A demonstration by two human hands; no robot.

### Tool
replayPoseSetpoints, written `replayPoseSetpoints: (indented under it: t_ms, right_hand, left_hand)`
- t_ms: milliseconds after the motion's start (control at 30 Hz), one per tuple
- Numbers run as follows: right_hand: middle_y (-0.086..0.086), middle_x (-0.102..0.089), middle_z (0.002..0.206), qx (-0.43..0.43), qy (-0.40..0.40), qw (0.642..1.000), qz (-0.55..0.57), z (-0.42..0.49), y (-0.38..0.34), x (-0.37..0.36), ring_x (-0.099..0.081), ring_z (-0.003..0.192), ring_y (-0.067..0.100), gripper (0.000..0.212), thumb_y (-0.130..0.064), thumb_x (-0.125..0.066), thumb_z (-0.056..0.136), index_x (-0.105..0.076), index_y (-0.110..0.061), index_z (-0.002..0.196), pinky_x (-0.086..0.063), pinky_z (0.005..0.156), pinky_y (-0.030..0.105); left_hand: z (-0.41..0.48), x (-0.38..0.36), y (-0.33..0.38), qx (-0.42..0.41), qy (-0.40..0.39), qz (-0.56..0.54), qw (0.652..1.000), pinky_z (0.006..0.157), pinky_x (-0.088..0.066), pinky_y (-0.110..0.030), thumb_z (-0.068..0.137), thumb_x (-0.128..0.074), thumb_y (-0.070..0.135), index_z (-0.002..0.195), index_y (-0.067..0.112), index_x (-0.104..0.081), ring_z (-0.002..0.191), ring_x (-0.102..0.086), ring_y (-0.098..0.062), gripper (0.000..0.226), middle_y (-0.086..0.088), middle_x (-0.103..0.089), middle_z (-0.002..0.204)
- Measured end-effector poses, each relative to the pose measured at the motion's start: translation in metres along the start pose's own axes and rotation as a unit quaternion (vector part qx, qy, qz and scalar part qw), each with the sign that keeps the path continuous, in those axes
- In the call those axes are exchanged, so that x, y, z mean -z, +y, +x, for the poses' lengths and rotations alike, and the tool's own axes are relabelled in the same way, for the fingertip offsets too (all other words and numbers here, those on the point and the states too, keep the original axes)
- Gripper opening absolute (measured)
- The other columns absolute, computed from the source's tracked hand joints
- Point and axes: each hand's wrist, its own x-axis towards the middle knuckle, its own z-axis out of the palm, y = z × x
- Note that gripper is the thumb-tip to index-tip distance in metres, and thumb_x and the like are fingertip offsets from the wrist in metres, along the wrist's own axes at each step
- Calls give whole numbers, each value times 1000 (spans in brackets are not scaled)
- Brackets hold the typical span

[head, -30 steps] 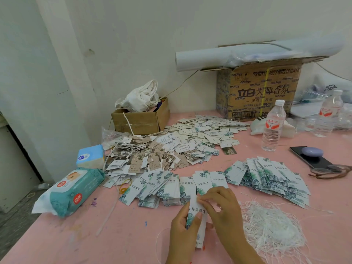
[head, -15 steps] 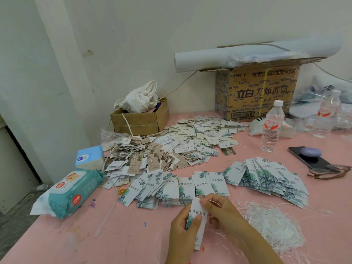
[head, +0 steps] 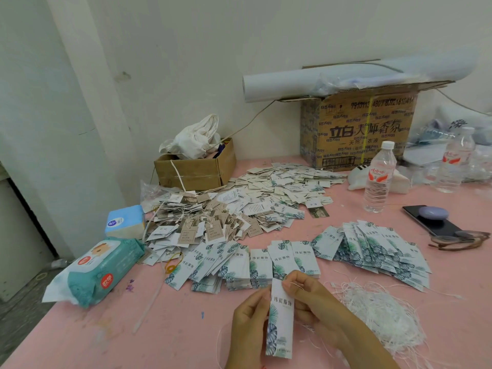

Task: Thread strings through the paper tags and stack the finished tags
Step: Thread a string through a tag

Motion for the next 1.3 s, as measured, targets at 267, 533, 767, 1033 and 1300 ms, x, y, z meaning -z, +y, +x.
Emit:
replayPoseSetpoints:
  t_ms: [267,533,767,1033,1300]
  right_hand:
    - [24,-58,79,-15,-16,1000,4,2,5,-2,-49,60,20,20,-17,-76,75,-57,-12,73,-36,51,26]
    - [24,-43,86,-27,-29,999,-28,-2,3,-3,-26,63,14,22,-25,-76,79,-56,-18,71,-8,55,32]
    - [3,-52,50,-31,7,998,-45,-1,3,-10,-38,34,8,18,-23,-69,84,-58,-11,81,-27,31,15]
    - [-3,-24,51,39,42,998,-27,3,-2,1,-13,42,9,12,-10,-51,98,-58,-10,88,-18,32,16]
    - [2,-40,56,110,78,986,94,6,-4,0,-31,44,9,10,-2,-49,95,-59,-1,96,-29,37,18]
  left_hand:
    - [1,-4,-2,-13,28,-8,999,62,-53,-33,64,-76,24,90,13,-79,68,-66,-30,28,-28,-72,86]
    - [2,-4,-3,-21,42,20,999,50,-51,-27,76,-73,8,81,10,-78,57,-66,-24,8,-26,-72,78]
    - [8,-2,-9,-3,73,37,997,56,-49,-30,87,-68,4,81,13,-74,61,-62,-23,13,-22,-71,78]
    - [23,11,-6,-14,126,-232,964,71,-51,-36,89,-52,12,102,-4,-56,82,-71,-21,21,-14,-75,100]
    - [23,16,-1,4,172,-330,928,67,-52,-36,100,-41,9,78,5,-49,59,-65,-20,23,-10,-53,65]
